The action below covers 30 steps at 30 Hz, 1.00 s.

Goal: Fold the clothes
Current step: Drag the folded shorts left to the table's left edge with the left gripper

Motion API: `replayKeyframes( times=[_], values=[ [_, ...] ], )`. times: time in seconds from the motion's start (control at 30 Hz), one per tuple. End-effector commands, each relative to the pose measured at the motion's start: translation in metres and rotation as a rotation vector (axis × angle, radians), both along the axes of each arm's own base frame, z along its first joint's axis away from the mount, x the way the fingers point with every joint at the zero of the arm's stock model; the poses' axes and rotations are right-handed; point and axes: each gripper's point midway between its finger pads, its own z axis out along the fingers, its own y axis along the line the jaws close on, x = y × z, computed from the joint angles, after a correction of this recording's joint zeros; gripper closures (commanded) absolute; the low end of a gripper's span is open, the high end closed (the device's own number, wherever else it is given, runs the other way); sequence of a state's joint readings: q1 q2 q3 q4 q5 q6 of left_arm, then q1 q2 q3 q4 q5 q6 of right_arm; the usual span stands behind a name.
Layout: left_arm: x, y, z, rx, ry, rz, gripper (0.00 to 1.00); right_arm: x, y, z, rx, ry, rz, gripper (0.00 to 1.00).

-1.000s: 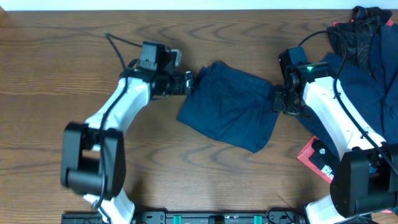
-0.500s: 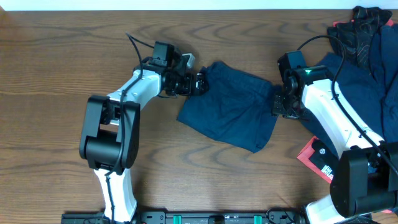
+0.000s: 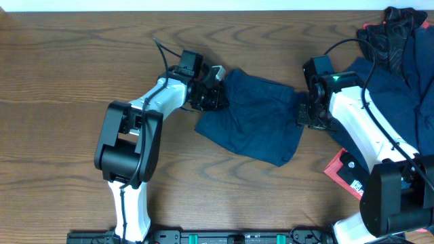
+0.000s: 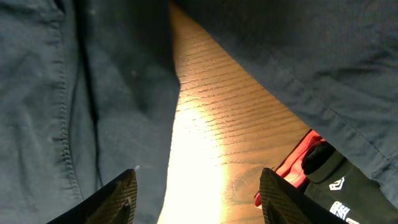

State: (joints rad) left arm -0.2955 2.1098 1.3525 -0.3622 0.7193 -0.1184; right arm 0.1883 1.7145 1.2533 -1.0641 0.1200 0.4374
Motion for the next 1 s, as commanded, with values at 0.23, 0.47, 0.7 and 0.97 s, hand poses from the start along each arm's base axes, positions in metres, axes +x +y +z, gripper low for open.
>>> replayKeyframes(
  times=[0.23, 0.47, 0.7, 0.97],
  values=[
    [0.067, 0.164, 0.059, 0.126, -0.059, 0.569, 0.94, -0.004, 0.003, -0.003, -0.002, 0.017, -0.002, 0.39],
    [0.045, 0.327, 0.07, 0.23, 0.029, 1.028, 0.94, -0.005, 0.003, -0.003, -0.003, 0.02, -0.001, 0.39],
    [-0.018, 0.43, 0.053, 0.277, 0.219, 1.368, 0.94, -0.006, 0.003, -0.003, -0.004, 0.026, 0.002, 0.39],
    [-0.058, 0.494, 0.051, 0.288, 0.266, 1.592, 0.94, -0.009, 0.002, -0.003, -0.006, 0.036, 0.002, 0.39]
  ],
)
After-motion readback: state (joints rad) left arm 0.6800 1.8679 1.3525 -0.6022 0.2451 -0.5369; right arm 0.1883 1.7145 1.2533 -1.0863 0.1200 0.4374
